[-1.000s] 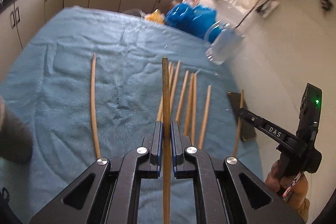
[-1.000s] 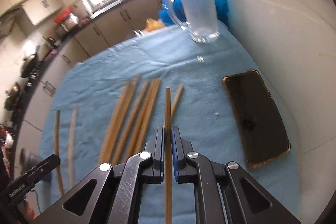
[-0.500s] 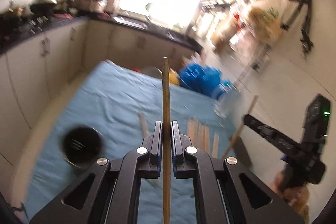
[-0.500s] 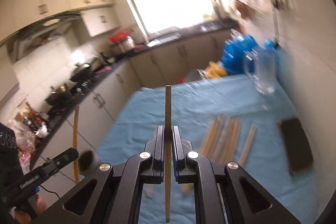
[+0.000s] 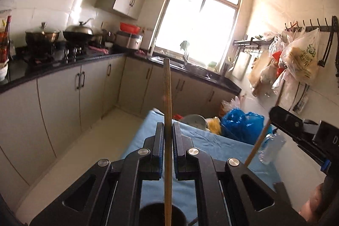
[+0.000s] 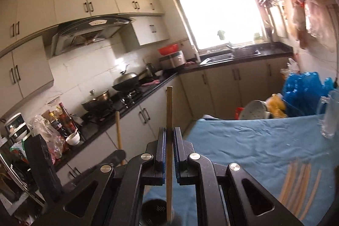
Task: Organize utensils
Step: 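Carry both chopsticks to the black cup and open both grippers over it, then move both open grippers back to the chopsticks on the towel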
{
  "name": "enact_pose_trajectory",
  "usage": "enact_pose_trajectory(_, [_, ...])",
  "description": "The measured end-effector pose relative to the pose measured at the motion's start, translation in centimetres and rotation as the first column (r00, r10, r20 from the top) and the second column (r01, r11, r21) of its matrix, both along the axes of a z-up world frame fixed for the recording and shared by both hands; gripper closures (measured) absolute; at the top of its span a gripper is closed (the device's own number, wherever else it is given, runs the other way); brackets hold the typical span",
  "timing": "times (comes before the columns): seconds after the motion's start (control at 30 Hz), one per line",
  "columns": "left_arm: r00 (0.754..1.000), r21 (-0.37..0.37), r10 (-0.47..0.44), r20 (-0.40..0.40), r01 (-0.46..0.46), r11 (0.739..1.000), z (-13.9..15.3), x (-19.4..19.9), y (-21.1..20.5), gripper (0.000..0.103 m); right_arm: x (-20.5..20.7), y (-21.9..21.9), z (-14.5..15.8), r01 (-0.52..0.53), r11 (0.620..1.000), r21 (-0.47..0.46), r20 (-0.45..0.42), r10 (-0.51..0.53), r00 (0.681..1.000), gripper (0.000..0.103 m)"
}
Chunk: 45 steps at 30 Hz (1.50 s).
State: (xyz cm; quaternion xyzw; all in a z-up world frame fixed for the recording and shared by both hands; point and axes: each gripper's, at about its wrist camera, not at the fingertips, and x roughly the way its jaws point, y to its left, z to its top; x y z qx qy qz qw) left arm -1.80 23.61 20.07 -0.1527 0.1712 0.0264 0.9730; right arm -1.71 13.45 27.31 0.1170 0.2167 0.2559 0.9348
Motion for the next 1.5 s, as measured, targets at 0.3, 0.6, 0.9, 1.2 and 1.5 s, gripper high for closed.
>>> enact_pose_trajectory(0.3, [0.997,-0.029,-0.031,-0.075,0.029,0.999,-3.9,2.1,1.0,0.096,3.3,4.0,-5.4,-0.061,0.994,-0.087,-0.131,0.049,0.99,0.096])
enact_pose_trajectory(0.6, [0.992,-0.037,0.009,-0.125,-0.014,0.999,-4.6,1.0,0.6,0.081,4.0,3.2,-8.3,-0.063,0.993,-0.099,-0.217,0.04,0.975,0.077])
enact_pose_trajectory(0.9, [0.997,-0.033,0.052,-0.065,-0.054,0.998,-1.4,-3.4,-0.4,0.065,2.5,-1.0,-6.9,0.021,0.997,-0.081,-0.188,-0.036,0.982,0.058])
enact_pose_trajectory(1.2, [0.99,-0.065,-0.111,-0.086,0.106,0.992,-0.7,-6.4,-7.6,0.055,-0.1,-12.8,-8.7,0.208,0.974,-0.088,-0.231,-0.223,0.947,0.053])
enact_pose_trajectory(1.5, [0.911,-0.113,-0.272,-0.31,0.249,0.962,-5.9,-1.0,-16.7,0.053,-1.3,-27.9,-13.4,0.423,0.892,-0.158,-0.384,-0.45,0.806,0.053])
